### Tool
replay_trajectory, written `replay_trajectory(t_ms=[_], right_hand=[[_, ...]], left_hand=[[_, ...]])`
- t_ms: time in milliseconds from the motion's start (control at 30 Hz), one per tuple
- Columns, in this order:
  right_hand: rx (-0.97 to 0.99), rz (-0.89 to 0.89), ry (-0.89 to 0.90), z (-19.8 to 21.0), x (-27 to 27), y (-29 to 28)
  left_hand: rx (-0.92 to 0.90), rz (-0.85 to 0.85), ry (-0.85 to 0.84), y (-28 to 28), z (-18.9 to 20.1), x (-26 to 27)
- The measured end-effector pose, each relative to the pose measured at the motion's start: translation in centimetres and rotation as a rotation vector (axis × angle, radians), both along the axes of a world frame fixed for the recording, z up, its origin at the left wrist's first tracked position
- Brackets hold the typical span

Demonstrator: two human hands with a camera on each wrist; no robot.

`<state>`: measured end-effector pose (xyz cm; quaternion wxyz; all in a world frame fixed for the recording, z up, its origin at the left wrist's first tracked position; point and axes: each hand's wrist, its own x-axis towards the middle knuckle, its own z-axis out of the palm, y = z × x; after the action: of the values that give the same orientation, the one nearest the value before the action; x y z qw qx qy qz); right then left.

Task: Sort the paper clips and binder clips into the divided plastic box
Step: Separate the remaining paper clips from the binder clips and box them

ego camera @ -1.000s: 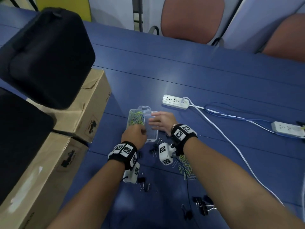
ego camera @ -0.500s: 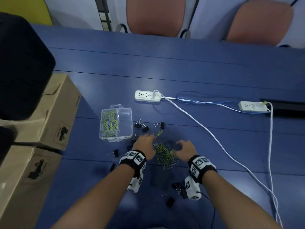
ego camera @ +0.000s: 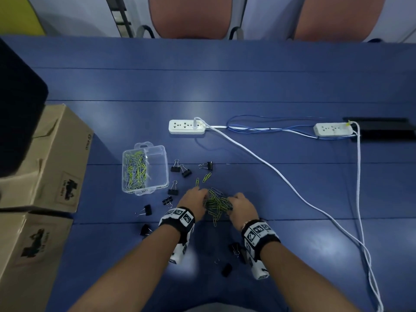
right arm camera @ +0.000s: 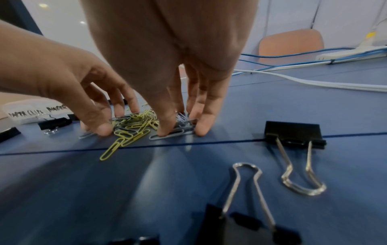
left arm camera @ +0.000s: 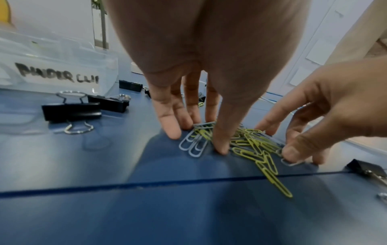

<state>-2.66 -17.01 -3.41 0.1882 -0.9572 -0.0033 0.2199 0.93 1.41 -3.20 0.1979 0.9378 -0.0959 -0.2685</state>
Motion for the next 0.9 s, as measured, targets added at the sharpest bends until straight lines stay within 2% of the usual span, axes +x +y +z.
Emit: replay_trajectory(t_ms=[533, 733, 900], right_hand=[[-0.067, 0.018, -0.057, -0.2, -0.7, 0.1], [-0.06, 0.002, -0.042, 0.0, -0.8, -0.8], [0.037, -0.124, -0.041, 0.5, -0.4, -1.9]], left_hand=[[0.029, -0.03, -0.104, 0.7, 0.3, -0.3], [-0.092, 0.114, -0.062, 1.9, 0.9, -0.5], [-0.21, 0.25, -0.096, 3.2, 1.9, -0.4]])
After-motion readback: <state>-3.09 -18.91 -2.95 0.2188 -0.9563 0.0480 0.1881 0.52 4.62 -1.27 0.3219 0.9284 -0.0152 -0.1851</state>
